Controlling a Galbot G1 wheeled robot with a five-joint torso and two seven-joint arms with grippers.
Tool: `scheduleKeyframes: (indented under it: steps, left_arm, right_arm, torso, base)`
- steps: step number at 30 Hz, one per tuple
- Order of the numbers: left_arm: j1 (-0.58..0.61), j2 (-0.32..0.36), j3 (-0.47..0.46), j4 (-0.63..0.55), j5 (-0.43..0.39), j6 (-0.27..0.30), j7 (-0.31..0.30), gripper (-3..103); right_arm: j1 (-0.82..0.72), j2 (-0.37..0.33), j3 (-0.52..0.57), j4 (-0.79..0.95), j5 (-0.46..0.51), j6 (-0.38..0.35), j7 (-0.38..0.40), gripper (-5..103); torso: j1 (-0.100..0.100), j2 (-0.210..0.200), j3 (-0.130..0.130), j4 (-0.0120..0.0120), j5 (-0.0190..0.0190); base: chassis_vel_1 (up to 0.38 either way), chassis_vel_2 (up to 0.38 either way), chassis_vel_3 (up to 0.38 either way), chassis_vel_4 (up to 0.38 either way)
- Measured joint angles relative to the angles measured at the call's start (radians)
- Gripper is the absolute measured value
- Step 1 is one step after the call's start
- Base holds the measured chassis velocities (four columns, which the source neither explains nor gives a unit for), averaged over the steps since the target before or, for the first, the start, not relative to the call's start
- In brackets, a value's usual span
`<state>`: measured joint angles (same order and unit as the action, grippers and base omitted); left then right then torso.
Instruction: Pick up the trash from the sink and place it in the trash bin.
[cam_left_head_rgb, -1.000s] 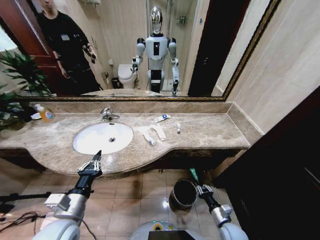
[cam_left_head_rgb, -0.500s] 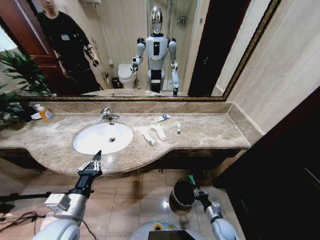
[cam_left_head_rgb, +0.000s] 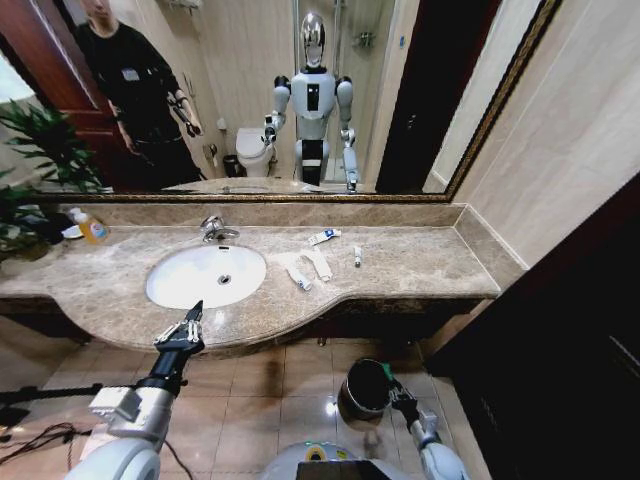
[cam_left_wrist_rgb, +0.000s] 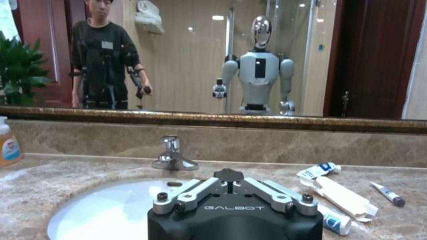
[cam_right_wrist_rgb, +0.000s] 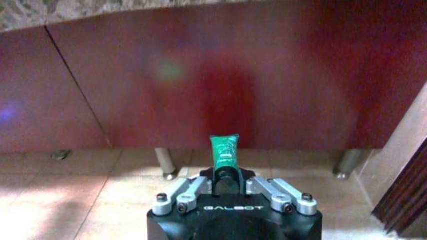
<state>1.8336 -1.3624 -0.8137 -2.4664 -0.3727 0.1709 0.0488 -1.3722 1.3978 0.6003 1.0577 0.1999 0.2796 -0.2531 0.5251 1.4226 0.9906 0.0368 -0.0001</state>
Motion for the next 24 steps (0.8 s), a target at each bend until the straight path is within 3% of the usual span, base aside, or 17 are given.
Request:
scheduleKeyframes:
  steps: [4, 19, 21, 24]
  left_arm:
    - [0.0, 0.0, 0.0, 0.0, 0.0, 0.0, 0.0, 0]
    - [0.0, 0.0, 0.0, 0.0, 0.0, 0.0, 0.0, 0]
    - [0.0, 0.0, 0.0, 0.0, 0.0, 0.0, 0.0, 0]
    - [0.0, 0.0, 0.0, 0.0, 0.0, 0.0, 0.0, 0]
  right_arm:
    - [0.024, 0.013, 0.001, -0.05, -0.014, 0.028, -0.012, 21]
    - [0.06, 0.033, -0.002, -0.079, -0.04, 0.03, -0.013, 18]
    - [0.06, 0.034, -0.003, -0.079, -0.046, 0.03, -0.012, 21]
    - [0.061, 0.036, -0.006, -0.071, -0.052, 0.026, -0.008, 37]
  torso:
    - [0.0, 0.0, 0.0, 0.0001, 0.0001]
    - [0.0, 0.0, 0.0, 0.0001, 0.0]
    - [0.0, 0.0, 0.0, 0.0, 0.0]
    - [0.0, 0.0, 0.0, 0.0, 0.0]
  base:
    - [0.0, 0.0, 0.0, 0.0]
    - [0.0, 0.0, 0.0, 0.0]
    - [0.0, 0.0, 0.0, 0.0]
    - [0.0, 0.0, 0.0, 0.0]
